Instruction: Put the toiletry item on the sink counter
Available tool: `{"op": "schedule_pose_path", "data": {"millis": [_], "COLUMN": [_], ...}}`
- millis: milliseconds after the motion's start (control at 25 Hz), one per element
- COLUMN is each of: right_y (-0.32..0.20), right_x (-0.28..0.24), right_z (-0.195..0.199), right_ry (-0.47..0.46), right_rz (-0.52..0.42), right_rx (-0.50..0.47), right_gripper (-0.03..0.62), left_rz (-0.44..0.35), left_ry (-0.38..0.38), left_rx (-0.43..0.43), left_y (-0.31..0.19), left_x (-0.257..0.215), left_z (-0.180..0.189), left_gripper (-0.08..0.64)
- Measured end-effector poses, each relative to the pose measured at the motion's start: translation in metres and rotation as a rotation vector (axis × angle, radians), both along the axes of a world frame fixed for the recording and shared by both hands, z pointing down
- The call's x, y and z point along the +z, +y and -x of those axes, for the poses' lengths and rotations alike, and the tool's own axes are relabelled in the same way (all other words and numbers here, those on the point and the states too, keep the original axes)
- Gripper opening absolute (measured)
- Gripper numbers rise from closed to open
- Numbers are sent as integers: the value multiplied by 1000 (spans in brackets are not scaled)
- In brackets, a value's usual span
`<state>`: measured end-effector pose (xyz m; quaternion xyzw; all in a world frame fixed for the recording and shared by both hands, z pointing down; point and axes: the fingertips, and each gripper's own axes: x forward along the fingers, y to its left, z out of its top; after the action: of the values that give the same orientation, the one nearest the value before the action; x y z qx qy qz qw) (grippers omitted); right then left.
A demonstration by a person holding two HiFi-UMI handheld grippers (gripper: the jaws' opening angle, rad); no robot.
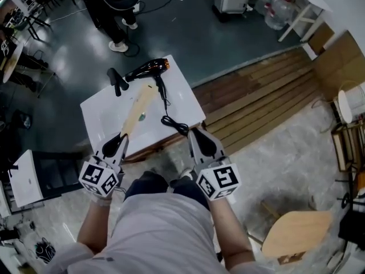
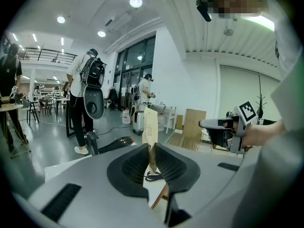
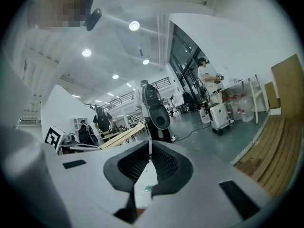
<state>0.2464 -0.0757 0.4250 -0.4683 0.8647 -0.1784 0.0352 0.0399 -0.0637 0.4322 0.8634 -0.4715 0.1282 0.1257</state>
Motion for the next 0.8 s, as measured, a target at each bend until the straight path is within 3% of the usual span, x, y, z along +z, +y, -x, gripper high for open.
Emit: {"op": "schedule_pose_path", "data": {"millis": [280,800], "right_y": [-18,-77], "right_x": [0,-13], "right_z": [15,85], "right_ry": [6,42], "right_rz": [9,6], "right_rx": [-15,-7], "right_gripper": [28,28], "left_rz": [-12,-8], "left_ry": [-21,-25], "left_rx": [-10,-28], "left_y": [-27,-102], "left_x": [-2,-3], "left_z": [25,125], "left_gripper": [54,52]}}
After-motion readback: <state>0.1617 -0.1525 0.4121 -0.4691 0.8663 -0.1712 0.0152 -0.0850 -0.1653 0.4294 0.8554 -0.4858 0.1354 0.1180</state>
